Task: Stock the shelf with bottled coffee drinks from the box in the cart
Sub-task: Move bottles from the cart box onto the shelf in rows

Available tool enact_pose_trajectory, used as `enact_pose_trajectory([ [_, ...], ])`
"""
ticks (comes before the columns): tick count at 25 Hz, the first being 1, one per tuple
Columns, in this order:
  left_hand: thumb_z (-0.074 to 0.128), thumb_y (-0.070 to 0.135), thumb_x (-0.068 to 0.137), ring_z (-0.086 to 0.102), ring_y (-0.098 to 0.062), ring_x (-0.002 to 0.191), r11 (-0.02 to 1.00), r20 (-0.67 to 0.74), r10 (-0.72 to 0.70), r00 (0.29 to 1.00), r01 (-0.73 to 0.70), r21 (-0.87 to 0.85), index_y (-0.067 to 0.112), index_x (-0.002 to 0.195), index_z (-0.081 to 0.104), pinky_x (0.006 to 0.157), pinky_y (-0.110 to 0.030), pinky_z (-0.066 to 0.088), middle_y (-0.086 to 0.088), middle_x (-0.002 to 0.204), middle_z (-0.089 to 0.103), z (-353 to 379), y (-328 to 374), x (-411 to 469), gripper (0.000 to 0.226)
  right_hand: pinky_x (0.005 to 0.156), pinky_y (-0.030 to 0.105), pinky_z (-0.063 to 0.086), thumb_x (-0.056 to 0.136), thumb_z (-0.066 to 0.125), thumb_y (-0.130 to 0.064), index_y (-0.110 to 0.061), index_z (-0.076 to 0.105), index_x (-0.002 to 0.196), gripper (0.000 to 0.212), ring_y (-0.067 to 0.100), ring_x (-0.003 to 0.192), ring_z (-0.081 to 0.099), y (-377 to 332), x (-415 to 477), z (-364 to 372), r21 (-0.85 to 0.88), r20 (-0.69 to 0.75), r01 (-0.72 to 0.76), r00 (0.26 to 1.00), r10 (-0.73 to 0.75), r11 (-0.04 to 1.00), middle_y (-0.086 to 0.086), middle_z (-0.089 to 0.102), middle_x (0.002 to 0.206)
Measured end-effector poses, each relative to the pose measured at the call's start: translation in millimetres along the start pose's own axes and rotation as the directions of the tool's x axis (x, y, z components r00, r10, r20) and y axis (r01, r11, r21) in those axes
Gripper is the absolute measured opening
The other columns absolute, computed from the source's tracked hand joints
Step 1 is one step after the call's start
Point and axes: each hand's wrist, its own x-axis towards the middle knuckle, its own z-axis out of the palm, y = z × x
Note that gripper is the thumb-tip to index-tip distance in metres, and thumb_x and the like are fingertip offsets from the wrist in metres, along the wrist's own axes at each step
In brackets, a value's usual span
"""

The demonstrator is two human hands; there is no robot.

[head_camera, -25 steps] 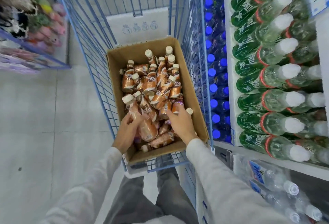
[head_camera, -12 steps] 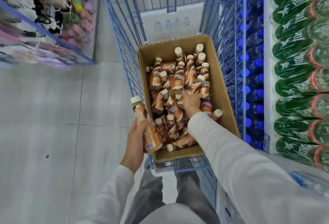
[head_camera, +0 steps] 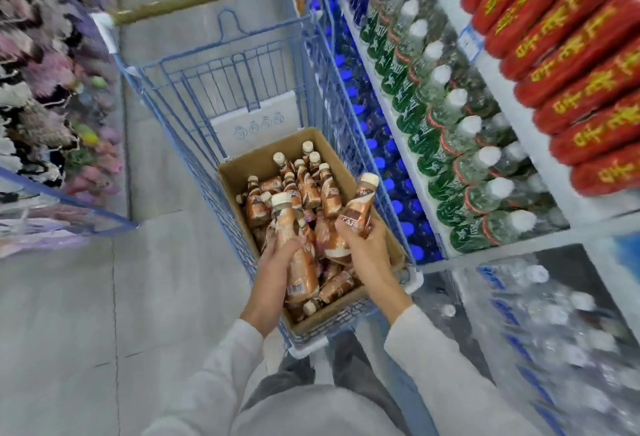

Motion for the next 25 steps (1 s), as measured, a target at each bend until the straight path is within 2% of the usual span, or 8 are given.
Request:
enact_pose_trajectory([
  [3,0.078,0.043,0.083,0.076,-0.029,0.098,0.993,0.152,0.042,0.988,-0.058,0.102,0.035,0.116,0.073,0.085,-0.046,0.062,-0.007,0.110,0.078,31,15,-8,0.034,0.078,0.024,0.046,0.083,0.076,-0.052,-0.031,0.045,0.123,0.055,-0.002,0.096,0.065,-14,-45,-33,0.014,-0.117,0.107,0.988,-0.104,0.994,-0.016,0.066,0.109],
  [5,0.079,0.047,0.080,0.076,-0.030,0.100,0.982,0.251,0.059,0.966,-0.101,0.158,0.035,0.117,0.072,0.090,-0.053,0.060,-0.008,0.111,0.078,57,22,-17,0.040,0.073,0.019,0.045,0.084,0.076,-0.053,-0.033,0.043,0.121,0.054,-0.010,0.089,0.065,-18,-72,-59,0.058,-0.188,0.150,0.973,-0.137,0.987,-0.019,0.065,0.107],
  [8,0.078,0.051,0.079,0.076,-0.034,0.097,0.957,0.410,0.041,0.911,-0.153,0.245,0.029,0.123,0.068,0.091,-0.055,0.059,-0.011,0.110,0.078,102,28,-31,0.050,0.081,0.026,0.054,0.086,0.077,-0.048,-0.032,0.043,0.127,0.056,-0.006,0.088,0.068,-25,-109,-99,0.155,-0.292,0.196,0.945,-0.144,0.968,-0.013,0.067,0.112],
  [12,0.083,0.051,0.065,0.072,-0.035,0.076,0.920,0.573,-0.026,0.819,-0.205,0.334,0.023,0.110,0.070,0.080,-0.052,0.058,-0.015,0.092,0.074,183,24,-68,0.054,0.057,0.011,0.052,0.088,0.078,-0.037,-0.035,0.047,0.117,0.042,-0.006,0.077,0.070,-27,-160,-169,0.278,-0.458,0.282,0.879,-0.132,0.918,-0.013,0.071,0.098],
  [16,0.083,0.052,0.062,0.073,-0.031,0.069,0.884,0.711,-0.116,0.693,-0.254,0.392,0.025,0.105,0.071,0.061,-0.038,0.060,-0.014,0.086,0.075,267,3,-114,0.053,0.055,0.010,0.051,0.091,0.075,-0.032,-0.026,0.046,0.124,0.045,-0.010,0.074,0.068,-21,-204,-245,0.268,-0.610,0.383,0.778,-0.152,0.884,-0.008,0.067,0.106],
  [20,0.083,0.054,0.061,0.074,-0.030,0.068,0.859,0.808,-0.133,0.574,-0.341,0.383,0.037,0.086,0.077,0.061,-0.039,0.060,-0.015,0.085,0.076,352,-27,-171,0.031,0.064,0.015,0.053,0.090,0.075,-0.032,-0.030,0.046,0.112,0.036,-0.008,0.074,0.067,-8,-246,-325,0.250,-0.732,0.442,0.669,-0.131,0.861,-0.005,0.067,0.106],
  [23,0.084,0.054,0.057,0.072,-0.026,0.060,0.861,0.853,-0.133,0.505,-0.367,0.352,0.034,0.079,0.078,0.055,-0.035,0.058,-0.010,0.077,0.074,415,-50,-217,0.030,0.067,0.016,0.054,0.089,0.077,-0.032,-0.030,0.046,0.119,0.043,-0.004,0.080,0.069,-3,-281,-389,0.210,-0.801,0.518,0.578,-0.158,0.829,-0.007,0.069,0.107],
  [25,0.083,0.051,0.061,0.071,-0.023,0.061,0.861,0.884,-0.117,0.453,-0.396,0.318,0.029,0.084,0.076,0.058,-0.036,0.060,-0.008,0.077,0.073,458,-61,-249,0.033,0.059,0.018,0.055,0.089,0.077,-0.032,-0.031,0.047,0.121,0.044,-0.002,0.078,0.071,-3,-305,-433,0.184,-0.838,0.573,0.516,-0.178,0.798,-0.008,0.070,0.103],
])
